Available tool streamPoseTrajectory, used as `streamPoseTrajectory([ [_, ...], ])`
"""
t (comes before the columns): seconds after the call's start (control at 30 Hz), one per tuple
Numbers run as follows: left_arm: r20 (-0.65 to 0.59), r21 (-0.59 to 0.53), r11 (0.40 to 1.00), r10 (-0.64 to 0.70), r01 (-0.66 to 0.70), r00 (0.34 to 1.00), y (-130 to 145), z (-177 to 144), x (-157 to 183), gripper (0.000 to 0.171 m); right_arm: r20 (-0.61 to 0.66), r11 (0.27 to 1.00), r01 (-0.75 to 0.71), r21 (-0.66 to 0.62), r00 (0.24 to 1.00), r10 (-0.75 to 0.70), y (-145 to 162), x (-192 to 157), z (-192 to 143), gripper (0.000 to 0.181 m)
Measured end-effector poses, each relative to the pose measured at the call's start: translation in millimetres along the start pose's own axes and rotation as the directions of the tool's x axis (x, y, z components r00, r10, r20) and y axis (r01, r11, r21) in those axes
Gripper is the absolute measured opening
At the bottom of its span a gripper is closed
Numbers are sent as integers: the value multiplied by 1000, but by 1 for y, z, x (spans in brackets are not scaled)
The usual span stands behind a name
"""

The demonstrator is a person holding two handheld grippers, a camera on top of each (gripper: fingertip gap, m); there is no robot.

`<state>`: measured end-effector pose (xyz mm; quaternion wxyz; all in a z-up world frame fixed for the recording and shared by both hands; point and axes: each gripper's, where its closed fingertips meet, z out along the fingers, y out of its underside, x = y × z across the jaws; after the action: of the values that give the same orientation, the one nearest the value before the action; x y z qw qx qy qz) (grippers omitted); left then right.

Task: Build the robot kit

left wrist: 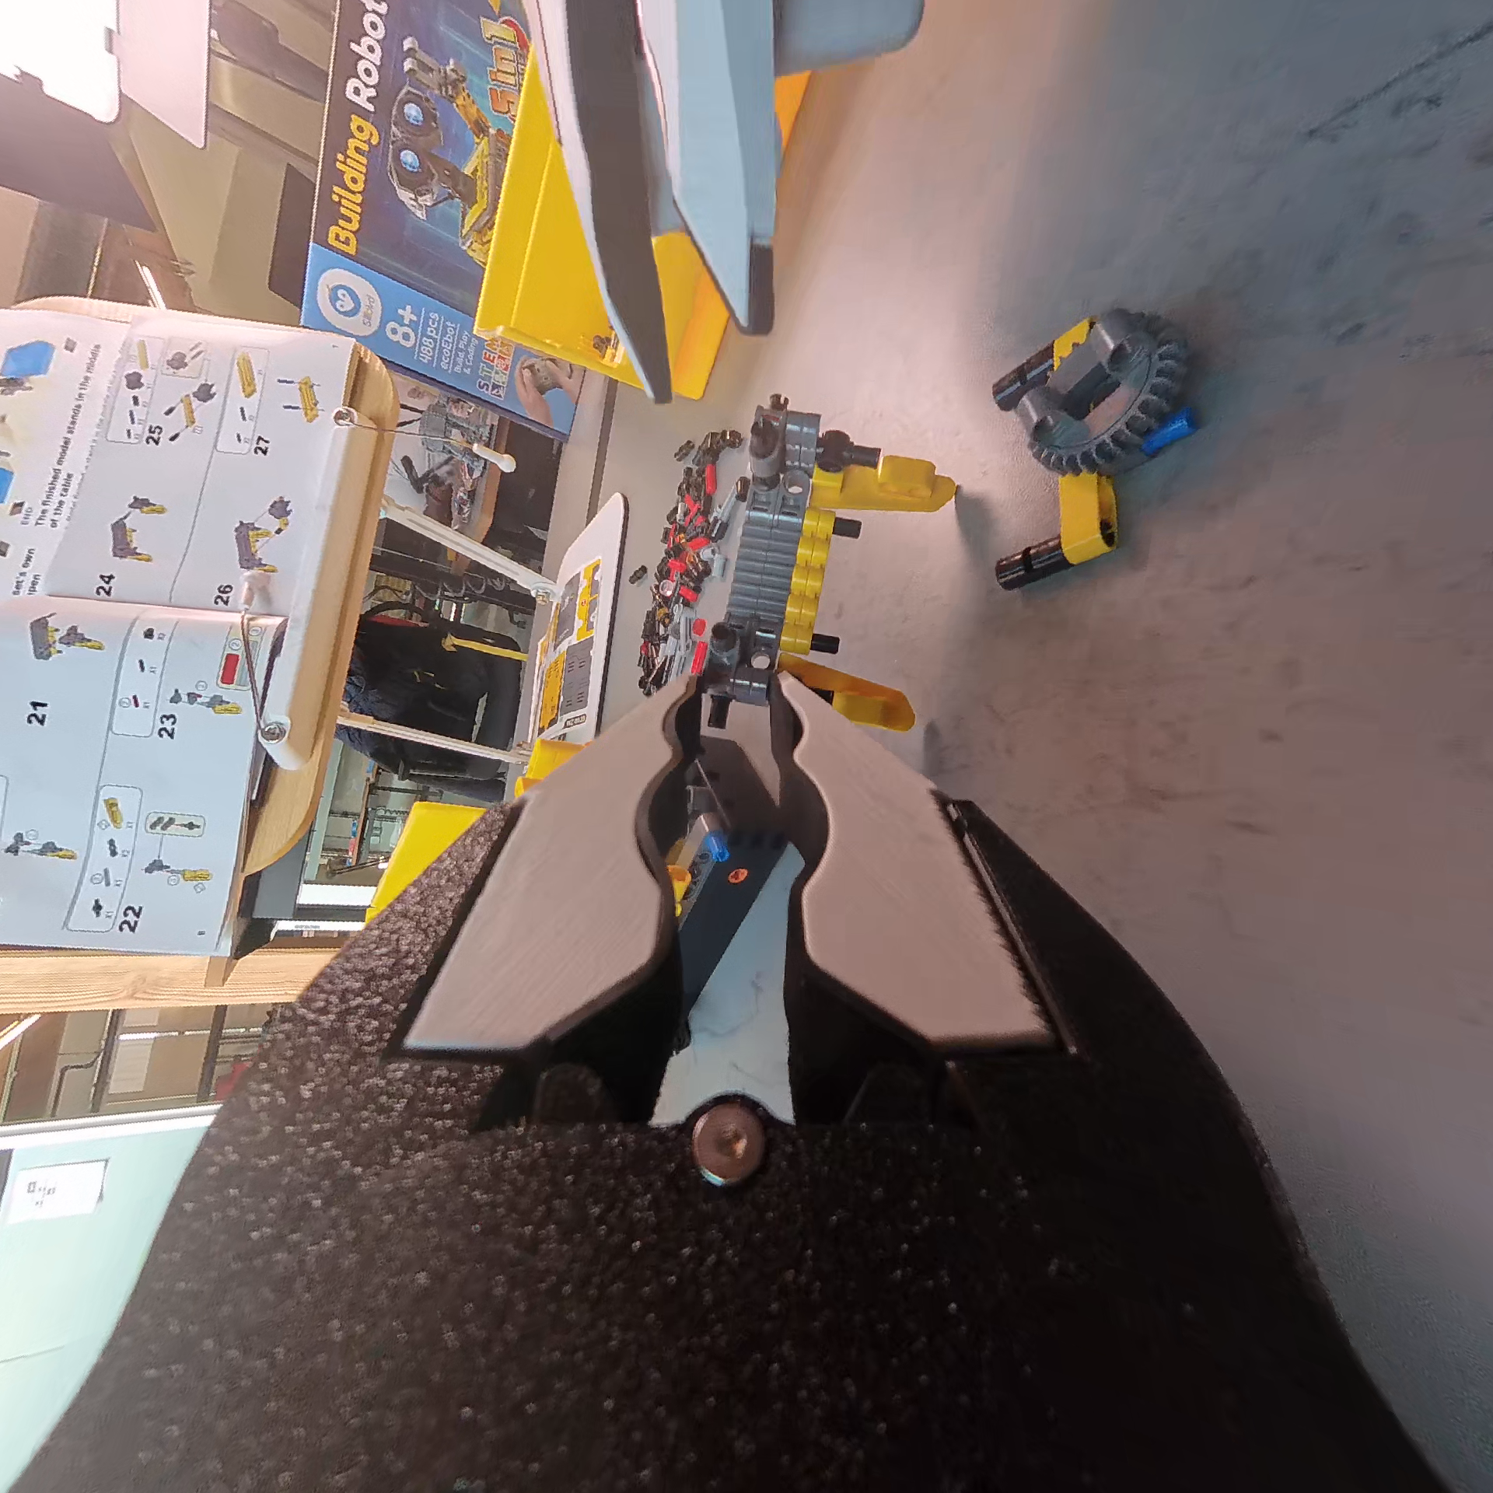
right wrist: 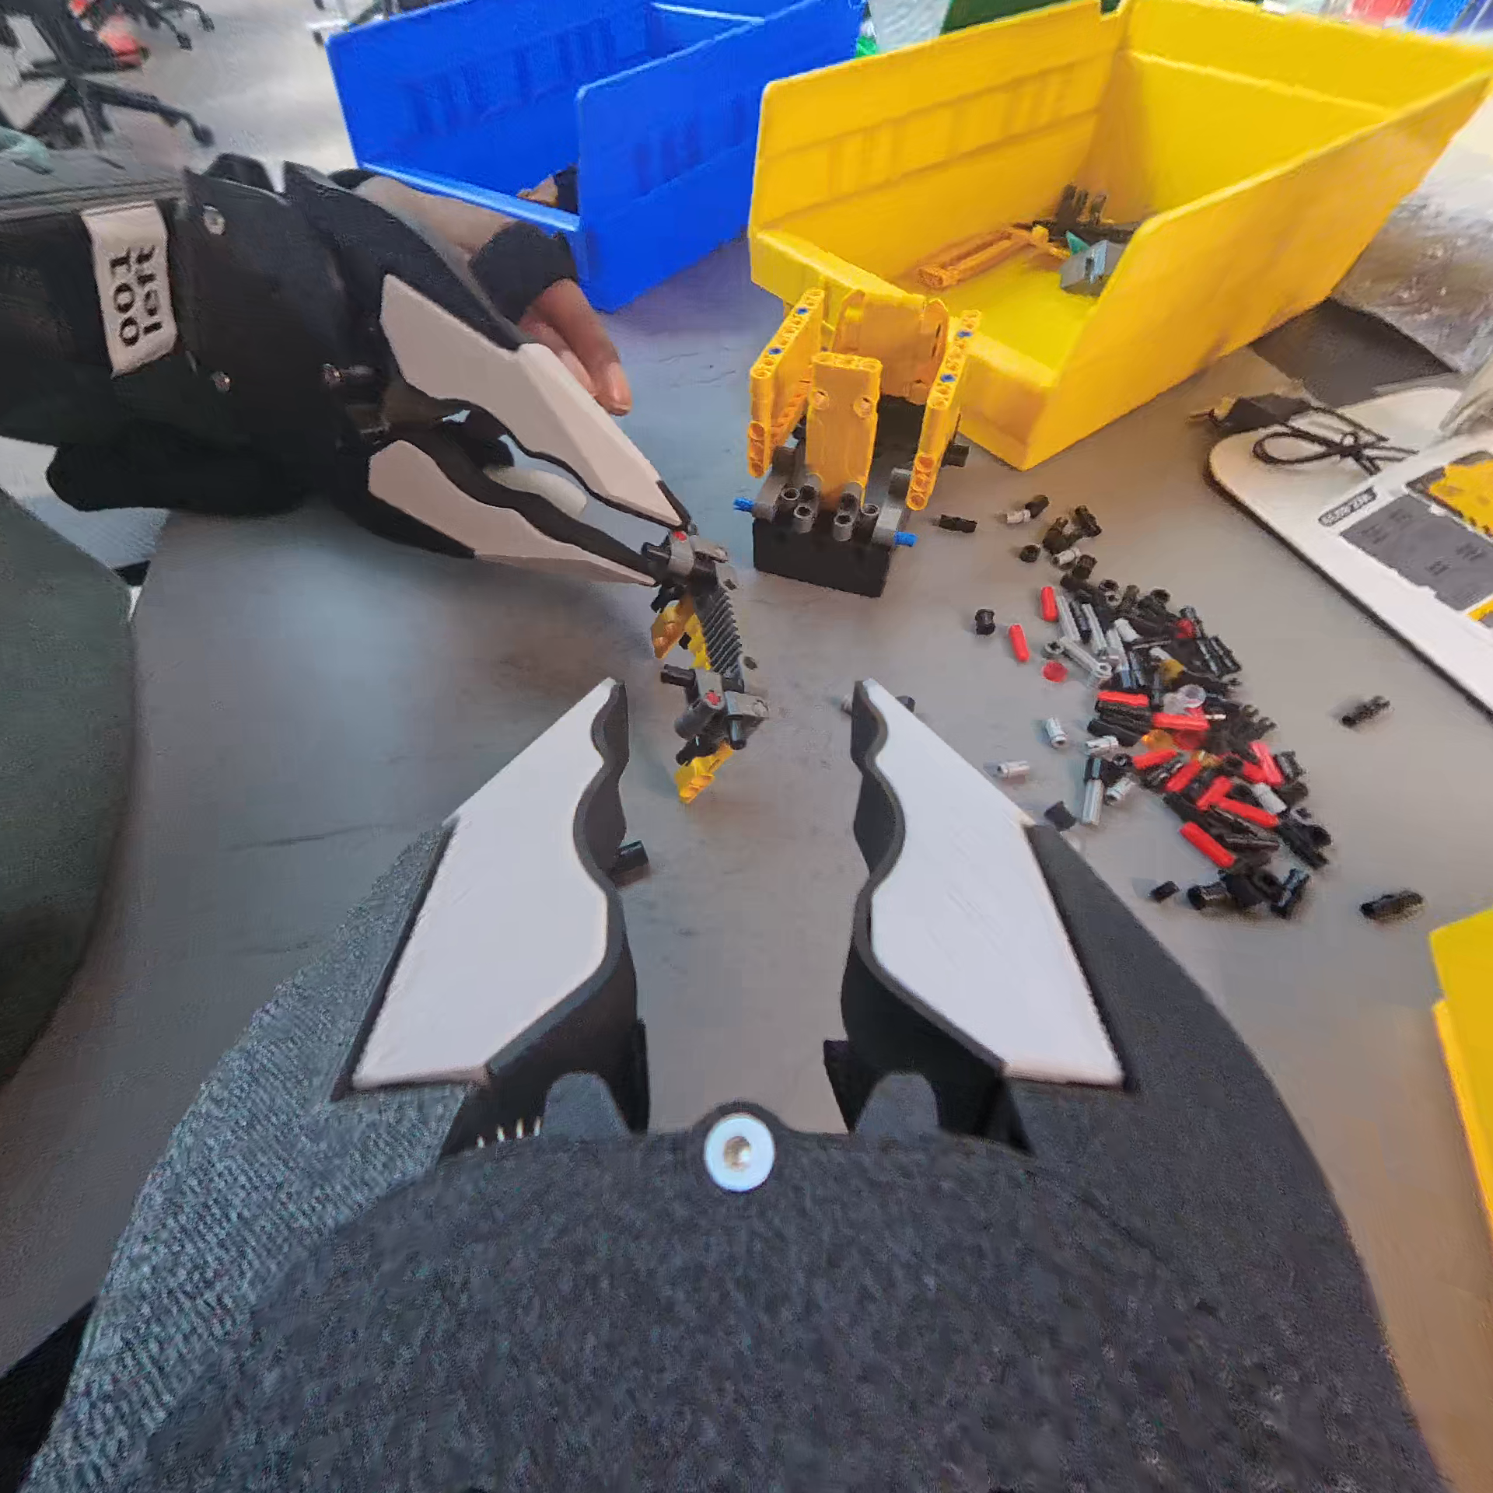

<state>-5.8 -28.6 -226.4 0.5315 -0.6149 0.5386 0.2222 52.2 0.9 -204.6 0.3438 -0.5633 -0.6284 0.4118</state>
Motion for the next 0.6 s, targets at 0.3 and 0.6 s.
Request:
streamPoseTrajectory([
  [0.3,10,34,999,-5,5,1000,-7,-4,-1,16,26,988,75,-135,997,-72,25,-8,28,28],
  [0.6,-331,124,799,-525,588,784,-18,-20,-11,40,68,988,151,-12,986,-150,8,-23,22,28],
])
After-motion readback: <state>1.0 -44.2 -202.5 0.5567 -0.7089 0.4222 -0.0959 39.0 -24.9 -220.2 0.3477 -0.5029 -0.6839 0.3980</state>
